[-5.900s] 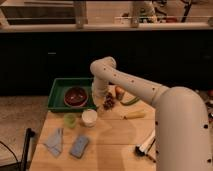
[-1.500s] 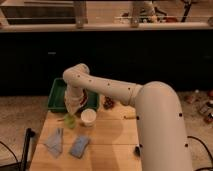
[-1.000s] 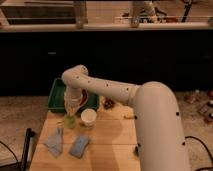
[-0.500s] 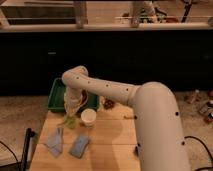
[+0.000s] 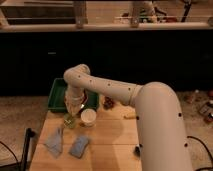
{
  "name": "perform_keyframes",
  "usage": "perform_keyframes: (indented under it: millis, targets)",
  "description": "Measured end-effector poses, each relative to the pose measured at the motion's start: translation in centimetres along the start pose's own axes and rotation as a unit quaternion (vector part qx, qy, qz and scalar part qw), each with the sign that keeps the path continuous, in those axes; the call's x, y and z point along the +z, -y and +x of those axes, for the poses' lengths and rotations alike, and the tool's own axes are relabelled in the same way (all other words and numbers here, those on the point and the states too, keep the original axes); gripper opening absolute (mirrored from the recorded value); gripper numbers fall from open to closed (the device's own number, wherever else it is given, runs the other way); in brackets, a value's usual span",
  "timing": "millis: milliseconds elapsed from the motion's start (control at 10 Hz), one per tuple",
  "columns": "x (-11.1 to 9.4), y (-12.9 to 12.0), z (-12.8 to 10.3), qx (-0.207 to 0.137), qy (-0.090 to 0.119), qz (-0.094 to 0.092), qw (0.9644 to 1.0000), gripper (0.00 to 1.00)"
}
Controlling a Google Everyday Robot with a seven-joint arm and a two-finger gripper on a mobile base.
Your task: Place fork in plastic cup
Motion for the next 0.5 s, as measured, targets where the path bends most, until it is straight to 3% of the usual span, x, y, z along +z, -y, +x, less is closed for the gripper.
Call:
perform_keyframes:
  millis: [500]
  targets:
    - [-0.31, 0.06, 0.58, 0.001, 0.0, -0.001, 1.0, 0.8]
